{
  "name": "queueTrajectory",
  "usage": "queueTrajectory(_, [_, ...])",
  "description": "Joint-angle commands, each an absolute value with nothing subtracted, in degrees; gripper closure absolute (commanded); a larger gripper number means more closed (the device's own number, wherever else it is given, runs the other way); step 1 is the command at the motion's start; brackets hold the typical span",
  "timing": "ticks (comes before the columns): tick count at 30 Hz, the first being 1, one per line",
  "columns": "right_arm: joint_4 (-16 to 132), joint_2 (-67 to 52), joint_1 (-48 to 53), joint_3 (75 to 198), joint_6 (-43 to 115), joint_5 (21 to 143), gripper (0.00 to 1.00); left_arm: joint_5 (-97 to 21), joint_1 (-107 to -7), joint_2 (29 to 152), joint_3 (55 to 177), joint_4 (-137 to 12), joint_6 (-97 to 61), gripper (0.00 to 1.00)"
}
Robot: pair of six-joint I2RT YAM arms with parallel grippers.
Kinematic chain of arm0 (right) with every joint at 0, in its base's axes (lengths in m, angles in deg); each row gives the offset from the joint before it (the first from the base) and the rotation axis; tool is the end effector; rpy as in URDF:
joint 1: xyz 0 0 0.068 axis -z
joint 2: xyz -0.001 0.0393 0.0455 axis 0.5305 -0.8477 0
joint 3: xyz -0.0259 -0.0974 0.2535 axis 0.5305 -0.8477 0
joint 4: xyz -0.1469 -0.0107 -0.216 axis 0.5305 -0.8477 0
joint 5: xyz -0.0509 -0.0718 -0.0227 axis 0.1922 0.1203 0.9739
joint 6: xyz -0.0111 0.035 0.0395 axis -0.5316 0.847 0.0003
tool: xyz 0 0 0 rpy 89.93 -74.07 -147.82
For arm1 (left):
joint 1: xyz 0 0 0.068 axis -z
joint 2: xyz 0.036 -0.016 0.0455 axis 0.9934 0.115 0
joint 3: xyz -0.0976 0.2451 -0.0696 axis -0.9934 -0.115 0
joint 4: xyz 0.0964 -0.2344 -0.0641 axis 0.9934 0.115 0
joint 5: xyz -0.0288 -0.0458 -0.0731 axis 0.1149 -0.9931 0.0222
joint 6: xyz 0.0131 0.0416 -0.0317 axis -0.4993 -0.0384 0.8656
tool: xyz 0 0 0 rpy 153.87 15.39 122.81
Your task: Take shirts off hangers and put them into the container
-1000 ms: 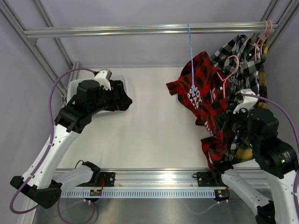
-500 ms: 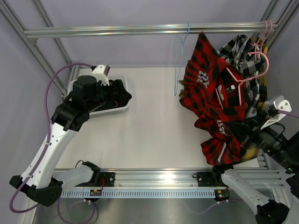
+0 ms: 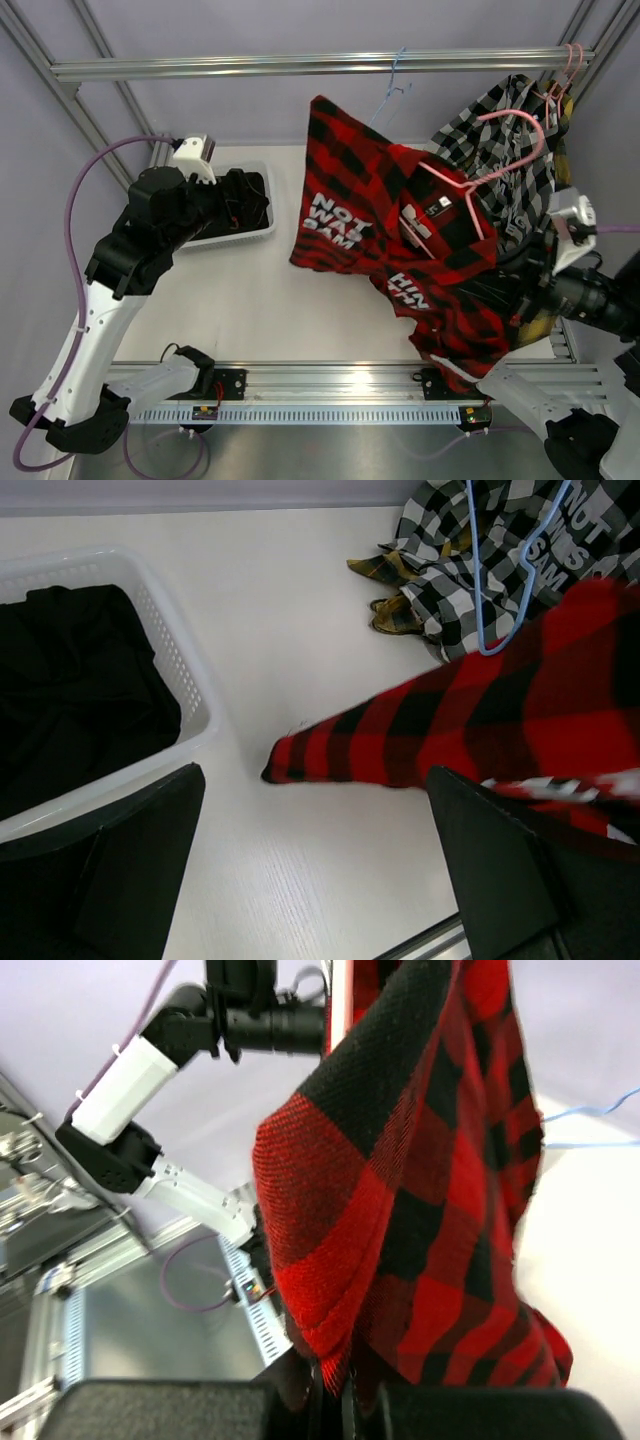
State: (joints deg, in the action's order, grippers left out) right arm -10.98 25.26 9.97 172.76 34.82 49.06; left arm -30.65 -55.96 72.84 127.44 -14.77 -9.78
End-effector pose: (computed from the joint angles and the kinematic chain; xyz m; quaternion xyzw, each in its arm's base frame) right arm -0.0064 0.0225 0.5463 -0.3298 0.6567 0.4027 0.5457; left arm 0.1555 -0.0811 0.4617 0.0584 0.8138 -0.2352 0.5282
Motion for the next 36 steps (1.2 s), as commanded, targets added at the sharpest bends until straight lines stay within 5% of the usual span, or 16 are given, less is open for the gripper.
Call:
queueTrajectory(1, [-14.5,19.4,9.6,168.8,19.1,34.7,1.00,-27.7,-55.6,71.6,130.0,-13.8,-11.4,0.01])
queueTrajectory(12, [-3.5,13.5,8.8,147.6,19.2,44.2,1.00,-30.5,-55.7,66.0,127.1,-15.9,-12.9,0.01])
queueTrajectory(19, [3.2,6.6,2.1,143.9,19.7,46.9,1.00,-39.1,-54.1,71.0,126.8,-24.6,-6.1,0.01])
queueTrajectory(27, [9.0,1.0,-4.5,145.7,21.8,50.9,1.00,-30.8,-42.1,82.3,133.5,-30.4,-4.5,0.01])
queueTrajectory(34, [11.3,0.1,-7.1,145.8,23.3,52.0,1.00,-25.2,-38.3,84.7,133.5,-31.7,-5.6,0.16])
queueTrajectory(36, [12.0,0.0,-7.6,145.5,23.9,52.2,1.00,-23.8,-38.1,84.9,133.2,-31.9,-6.2,0.26])
